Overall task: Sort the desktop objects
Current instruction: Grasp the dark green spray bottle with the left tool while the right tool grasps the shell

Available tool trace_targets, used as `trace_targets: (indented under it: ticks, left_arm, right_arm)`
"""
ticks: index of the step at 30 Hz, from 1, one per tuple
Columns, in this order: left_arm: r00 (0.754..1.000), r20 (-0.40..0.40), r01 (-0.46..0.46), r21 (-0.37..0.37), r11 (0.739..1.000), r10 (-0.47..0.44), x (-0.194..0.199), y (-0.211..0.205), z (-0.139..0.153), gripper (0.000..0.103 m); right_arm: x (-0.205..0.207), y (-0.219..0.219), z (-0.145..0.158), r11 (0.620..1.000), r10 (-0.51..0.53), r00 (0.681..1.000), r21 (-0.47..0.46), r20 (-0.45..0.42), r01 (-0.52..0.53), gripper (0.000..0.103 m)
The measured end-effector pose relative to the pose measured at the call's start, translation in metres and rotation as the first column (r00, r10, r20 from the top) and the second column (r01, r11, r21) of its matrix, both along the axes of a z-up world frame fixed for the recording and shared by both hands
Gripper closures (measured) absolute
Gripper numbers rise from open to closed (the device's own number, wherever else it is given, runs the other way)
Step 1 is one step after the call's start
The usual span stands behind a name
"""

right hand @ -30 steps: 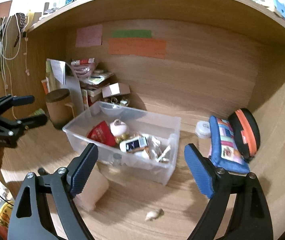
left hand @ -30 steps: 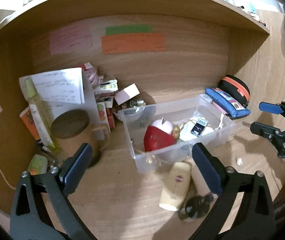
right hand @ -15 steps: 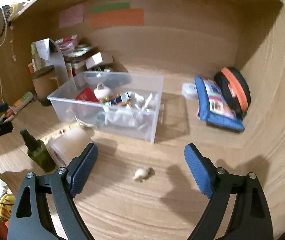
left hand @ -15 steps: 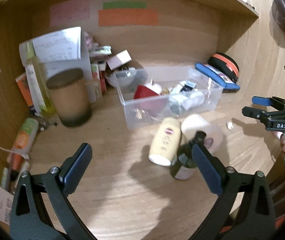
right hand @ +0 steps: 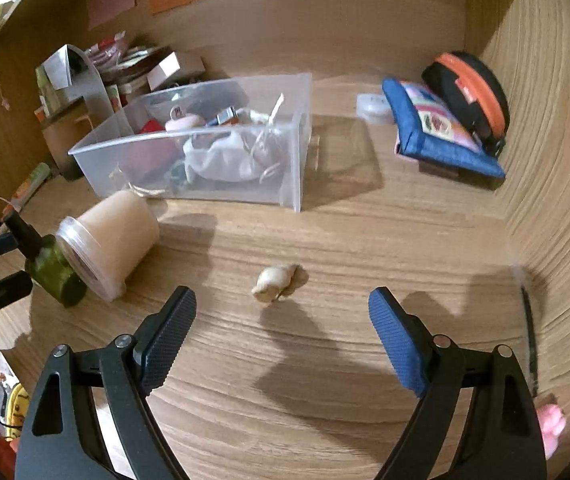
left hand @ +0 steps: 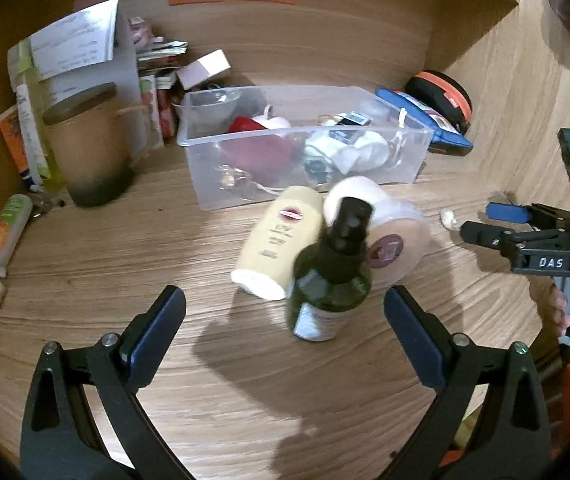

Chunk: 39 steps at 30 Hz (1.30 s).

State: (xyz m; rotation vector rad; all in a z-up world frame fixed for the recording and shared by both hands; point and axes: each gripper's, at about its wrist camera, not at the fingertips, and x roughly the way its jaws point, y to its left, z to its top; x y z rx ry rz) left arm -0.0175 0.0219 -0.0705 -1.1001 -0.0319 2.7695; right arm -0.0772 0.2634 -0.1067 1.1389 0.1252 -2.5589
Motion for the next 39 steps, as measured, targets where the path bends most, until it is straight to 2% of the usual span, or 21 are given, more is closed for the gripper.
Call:
trace_targets:
  ticks: [2,4,6,10,12,14,21,22,26,29,30,39]
  left_arm:
    - [1.000,-0.001,0.012,0.009,1.000,-0.012,-0.001,0.004,0.000,0.004]
    - [1.000,-0.004,0.019,0.006,1.000,-0.019,-0.003,0.007,0.000,0.012]
    - [0.999,0.012,0.035,0.006,0.999,-0.035,-0.006,0.012,-0.002,0.025]
    - [0.998,0.029,0.047,0.006,0.999,-0.047,-0.011,0.017,-0.007,0.030]
    - [0.998,0.043,0.053,0.016,0.998,-0.054,-0.014,0.019,-0.009,0.037]
    - [0.997,0.049,0.052,0.013,0.999,-0.052,-0.017,0.020,-0.010,0.037]
    - [0.998,0.049,0.039,0.010,0.999,-0.039,-0.019,0.022,-0.011,0.038]
    - [0.998,0.047,0.038,0.005,0.999,-0.038,-0.018,0.022,-0.011,0.039]
    - [0.999,0.027,0.032,0.024,0.999,-0.033,-0.016,0.017,-0.012,0.051]
    - [0.998,0.057,0.037,0.064,0.997,-0.041,-0.019,0.011,-0.016,0.061]
    - [0.997,0.061,0.036,0.074,0.997,-0.040,-0.019,0.009,-0.017,0.061]
    - [0.999,0.044,0.030,0.064,0.997,-0.033,-0.014,0.006,-0.014,0.061]
  right_arm:
    - [0.000,0.000,-0.002,1.000,0.007,1.000,-0.004,0.002,-0.007,0.019]
    - [-0.003,-0.002,-0.004,1.000,0.015,1.000,0.003,0.007,-0.016,0.021]
    - [-0.007,-0.004,-0.007,1.000,0.028,0.999,0.012,0.021,-0.029,0.029]
    - [-0.013,-0.009,-0.011,0.998,0.055,0.997,0.025,0.051,-0.056,0.045]
    - [-0.016,-0.011,-0.013,0.997,0.063,0.996,0.030,0.063,-0.065,0.050]
    - [-0.019,-0.013,-0.015,0.997,0.068,0.995,0.039,0.076,-0.071,0.056]
    - [-0.024,-0.020,-0.017,0.994,0.074,0.995,0.070,0.070,-0.079,0.060]
    - [-0.024,-0.022,-0.017,0.994,0.074,0.995,0.080,0.065,-0.079,0.065]
    - [-0.024,-0.024,-0.017,0.992,0.079,0.996,0.091,0.052,-0.084,0.075]
    - [-0.023,-0.024,-0.016,0.993,0.076,0.996,0.092,0.046,-0.080,0.082]
    - [-0.023,-0.024,-0.016,0.993,0.075,0.996,0.093,0.045,-0.079,0.085]
    - [-0.018,-0.028,-0.012,0.991,0.080,0.997,0.109,0.018,-0.081,0.086]
